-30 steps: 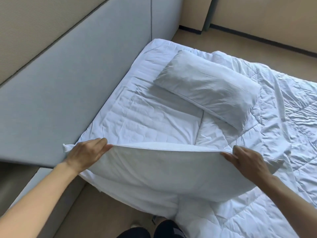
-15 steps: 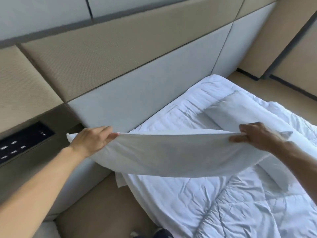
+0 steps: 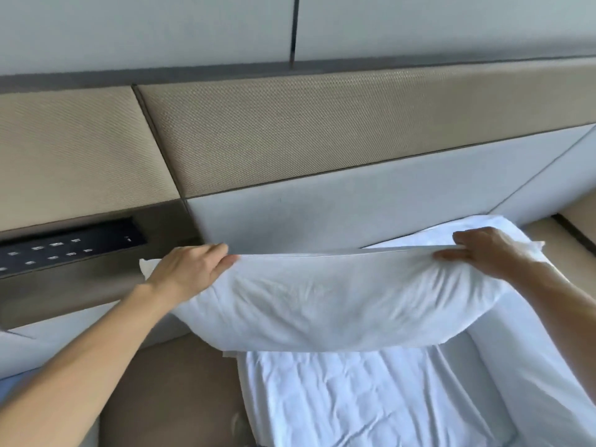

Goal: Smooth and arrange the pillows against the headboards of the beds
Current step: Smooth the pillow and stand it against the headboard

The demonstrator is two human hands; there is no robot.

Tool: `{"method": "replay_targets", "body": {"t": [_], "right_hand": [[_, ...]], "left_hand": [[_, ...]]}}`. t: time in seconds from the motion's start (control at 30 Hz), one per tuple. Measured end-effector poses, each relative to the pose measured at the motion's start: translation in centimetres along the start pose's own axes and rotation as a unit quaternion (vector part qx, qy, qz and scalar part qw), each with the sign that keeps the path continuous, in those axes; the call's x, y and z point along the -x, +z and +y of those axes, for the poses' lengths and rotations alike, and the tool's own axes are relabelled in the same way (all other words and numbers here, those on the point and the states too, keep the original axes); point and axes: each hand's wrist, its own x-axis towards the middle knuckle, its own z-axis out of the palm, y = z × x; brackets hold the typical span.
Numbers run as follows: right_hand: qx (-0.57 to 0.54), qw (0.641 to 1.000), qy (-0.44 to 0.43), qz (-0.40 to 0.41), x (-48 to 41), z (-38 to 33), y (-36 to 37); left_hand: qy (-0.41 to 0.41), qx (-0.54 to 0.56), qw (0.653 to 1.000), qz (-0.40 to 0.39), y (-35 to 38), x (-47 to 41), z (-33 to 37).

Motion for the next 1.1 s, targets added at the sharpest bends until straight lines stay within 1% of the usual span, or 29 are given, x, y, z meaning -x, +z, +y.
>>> {"method": "replay_targets", "body": {"t": [0.17, 0.3, 0.37, 0.43, 0.5, 0.57, 0.63, 0.7, 0.8, 0.87, 0.93, 1.0, 1.1], "right_hand": [[-0.017, 0.999, -0.036, -0.037, -9.0, 2.3, 4.8], [-0.013, 0.997, -0.071, 0.0, -14.7, 1.6, 8.2], [0.001, 0.995, -0.096, 0.018, -16.4, 0.6, 9.9], [0.005, 0.994, -0.107, 0.018, -17.4, -0.3, 11.5], [0.016, 0.995, -0.102, 0.01, -17.9, -1.2, 12.8], [-0.007, 0.995, -0.096, 0.015, -17.9, -1.5, 13.8], [-0.048, 0.993, -0.103, 0.04, -17.5, -1.5, 13.6], [-0.084, 0.985, -0.131, 0.072, -18.3, 0.4, 13.2], [-0.084, 0.968, -0.152, 0.178, -18.5, 2.8, 11.9], [-0.081, 0.967, -0.128, 0.206, -18.8, 3.6, 11.9], [-0.083, 0.972, -0.088, 0.202, -18.9, 3.1, 12.8], [-0.073, 0.978, -0.087, 0.175, -18.8, 2.4, 14.0], [-0.048, 0.987, -0.095, 0.119, -18.8, 2.0, 15.0]], "left_hand": [[-0.036, -0.034, 0.999, -0.013, 3.9, -0.6, 0.4], [-0.091, -0.047, 0.994, -0.032, 6.7, -1.9, 0.1], [-0.117, -0.052, 0.991, -0.043, 8.1, -2.5, -0.3], [-0.141, -0.044, 0.987, -0.058, 9.5, -3.0, -0.7], [-0.155, -0.05, 0.985, -0.06, 10.9, -3.3, -0.9], [-0.169, -0.045, 0.983, -0.063, 11.6, -3.3, -1.3], [-0.163, -0.048, 0.984, -0.047, 11.3, -2.9, -1.3], [-0.16, -0.048, 0.985, -0.042, 11.6, -3.3, -1.1], [-0.141, -0.053, 0.988, -0.032, 10.9, -4.2, -1.2], [-0.133, -0.058, 0.989, -0.036, 10.7, -5.3, -1.4], [-0.123, -0.071, 0.989, -0.048, 11.0, -6.1, -1.3], [-0.118, -0.074, 0.988, -0.065, 11.6, -6.6, -1.1], [-0.134, -0.067, 0.986, -0.077, 12.6, -6.3, -0.8]]}}
